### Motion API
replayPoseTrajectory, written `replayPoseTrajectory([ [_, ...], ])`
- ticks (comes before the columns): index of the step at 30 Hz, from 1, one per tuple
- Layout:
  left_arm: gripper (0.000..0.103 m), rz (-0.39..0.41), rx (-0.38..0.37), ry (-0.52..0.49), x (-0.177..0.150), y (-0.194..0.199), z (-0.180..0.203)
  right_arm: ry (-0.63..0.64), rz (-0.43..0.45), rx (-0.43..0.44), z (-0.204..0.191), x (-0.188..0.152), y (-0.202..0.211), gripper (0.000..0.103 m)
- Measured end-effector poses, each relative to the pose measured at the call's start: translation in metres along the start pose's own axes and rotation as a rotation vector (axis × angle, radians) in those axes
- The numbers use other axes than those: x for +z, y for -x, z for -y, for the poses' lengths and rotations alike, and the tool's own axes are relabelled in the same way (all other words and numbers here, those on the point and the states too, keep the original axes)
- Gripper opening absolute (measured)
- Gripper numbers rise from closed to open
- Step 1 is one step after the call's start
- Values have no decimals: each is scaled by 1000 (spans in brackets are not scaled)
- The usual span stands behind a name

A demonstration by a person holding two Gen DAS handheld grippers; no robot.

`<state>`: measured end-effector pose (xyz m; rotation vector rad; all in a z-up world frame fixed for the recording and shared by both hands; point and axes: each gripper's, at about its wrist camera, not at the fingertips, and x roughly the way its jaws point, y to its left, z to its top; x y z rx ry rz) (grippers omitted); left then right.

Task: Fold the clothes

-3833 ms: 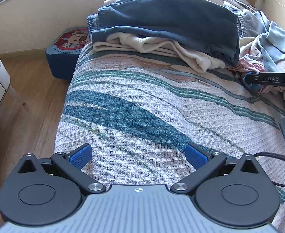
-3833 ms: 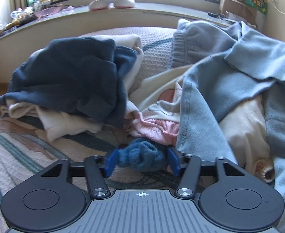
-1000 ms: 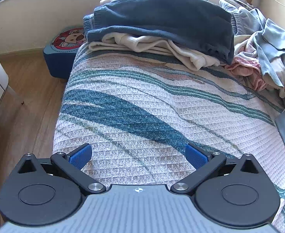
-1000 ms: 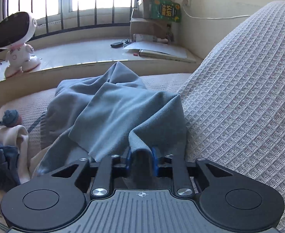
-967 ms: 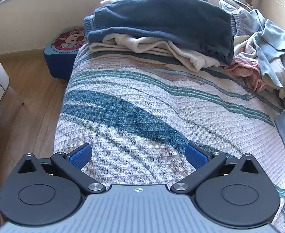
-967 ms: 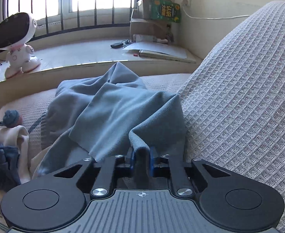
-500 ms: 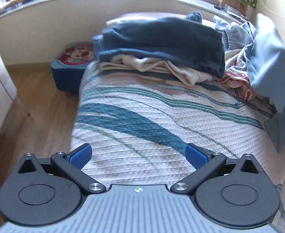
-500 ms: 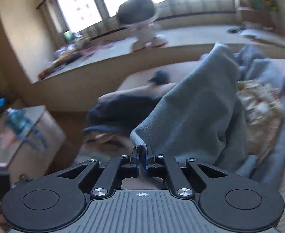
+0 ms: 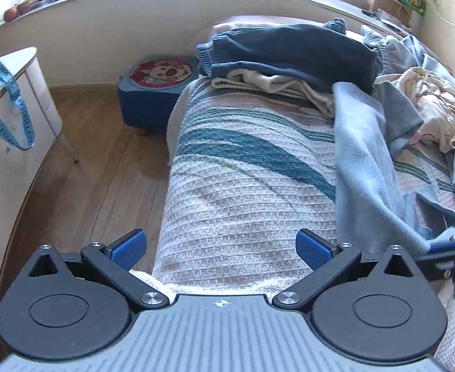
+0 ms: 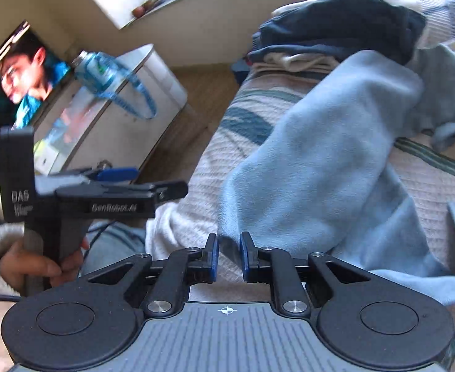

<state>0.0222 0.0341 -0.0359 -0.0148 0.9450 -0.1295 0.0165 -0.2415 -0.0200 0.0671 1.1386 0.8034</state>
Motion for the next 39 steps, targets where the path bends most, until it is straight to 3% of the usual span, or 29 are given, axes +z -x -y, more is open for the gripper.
replayPoseTrajectory([
  [4, 103, 0, -49, -15, 10, -16, -12, -30, -28, -42, -3, 6, -8, 25],
  [12, 103, 23, -221, -130, 53, -55, -47, -91, -204, -319, -30, 62, -92, 25],
  [15, 103, -4, -270, -154, 72, -66, -60, -117, -246, -393, -42, 78, -107, 25],
  [20, 103, -91, -354, -154, 99, -74, -66, -132, -192, -446, -63, 91, -99, 29],
  [23, 103, -129, -393, -209, 105, -75, -53, -171, -149, -455, -69, 85, -96, 29],
  [28, 103, -100, -361, -320, 97, -57, -33, -213, -84, -459, -73, 65, -86, 29],
  [36, 103, -74, -257, -247, 64, -34, -20, -130, -6, -413, -76, 33, -66, 29],
  [39, 103, -53, -224, -236, 50, -19, -15, -115, 19, -391, -77, 14, -54, 36],
])
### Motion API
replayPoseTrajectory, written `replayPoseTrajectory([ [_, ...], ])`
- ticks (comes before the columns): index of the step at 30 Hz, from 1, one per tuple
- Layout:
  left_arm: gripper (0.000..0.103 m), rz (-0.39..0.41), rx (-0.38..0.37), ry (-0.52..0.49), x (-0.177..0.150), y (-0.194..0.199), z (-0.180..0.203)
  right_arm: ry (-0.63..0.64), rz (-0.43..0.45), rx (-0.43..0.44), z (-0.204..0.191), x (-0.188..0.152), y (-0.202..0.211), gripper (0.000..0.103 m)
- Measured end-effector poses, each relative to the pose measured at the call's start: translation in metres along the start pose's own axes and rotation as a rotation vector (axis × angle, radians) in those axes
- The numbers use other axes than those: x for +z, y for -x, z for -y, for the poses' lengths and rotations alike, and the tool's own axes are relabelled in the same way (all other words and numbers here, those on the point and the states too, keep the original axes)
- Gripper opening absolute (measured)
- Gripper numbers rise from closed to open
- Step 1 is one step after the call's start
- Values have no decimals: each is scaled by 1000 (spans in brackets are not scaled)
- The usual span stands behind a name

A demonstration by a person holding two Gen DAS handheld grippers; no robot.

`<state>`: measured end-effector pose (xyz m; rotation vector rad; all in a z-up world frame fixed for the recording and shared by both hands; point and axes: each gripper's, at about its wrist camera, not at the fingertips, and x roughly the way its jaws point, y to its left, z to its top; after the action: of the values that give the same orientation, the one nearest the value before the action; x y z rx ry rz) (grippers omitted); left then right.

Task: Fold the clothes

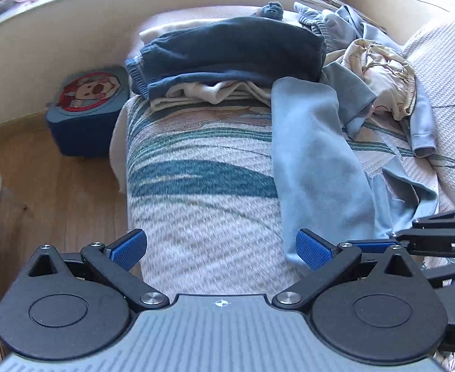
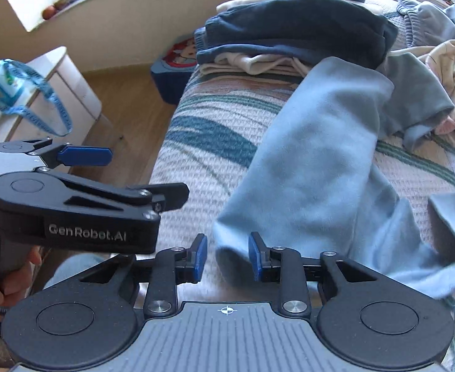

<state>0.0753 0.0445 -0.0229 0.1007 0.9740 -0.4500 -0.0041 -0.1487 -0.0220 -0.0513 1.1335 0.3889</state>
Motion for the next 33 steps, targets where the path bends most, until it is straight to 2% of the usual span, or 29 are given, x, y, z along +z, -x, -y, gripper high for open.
replayPoseTrajectory([
  [2, 103, 14, 17, -10, -7, 8, 10, -10, 24, 9, 8, -14, 9, 42],
  [5, 103, 26, 33, -41, -15, 16, 28, -73, 74, -1, 29, -36, 29, 42],
  [14, 103, 38, -15, -217, -29, 19, 90, -316, 173, -174, 117, -89, 66, 42],
  [17, 103, 49, -48, -319, -32, 8, 116, -374, 185, -192, 139, -97, 65, 43],
  [24, 100, 57, 22, -630, -53, -24, 178, -428, 169, -168, 157, -112, 60, 42],
  [27, 97, 64, -7, -700, -57, -32, 195, -464, 161, -171, 162, -122, 62, 42],
  [29, 94, 80, -13, -721, -58, -39, 204, -498, 158, -171, 165, -131, 64, 42],
  [30, 88, 80, -24, -728, -58, -42, 208, -517, 156, -172, 167, -136, 65, 42],
  [32, 68, 81, -46, -742, -59, -49, 216, -545, 150, -177, 171, -145, 67, 42],
  [33, 61, 81, -58, -749, -59, -52, 219, -559, 146, -180, 172, -149, 67, 42],
])
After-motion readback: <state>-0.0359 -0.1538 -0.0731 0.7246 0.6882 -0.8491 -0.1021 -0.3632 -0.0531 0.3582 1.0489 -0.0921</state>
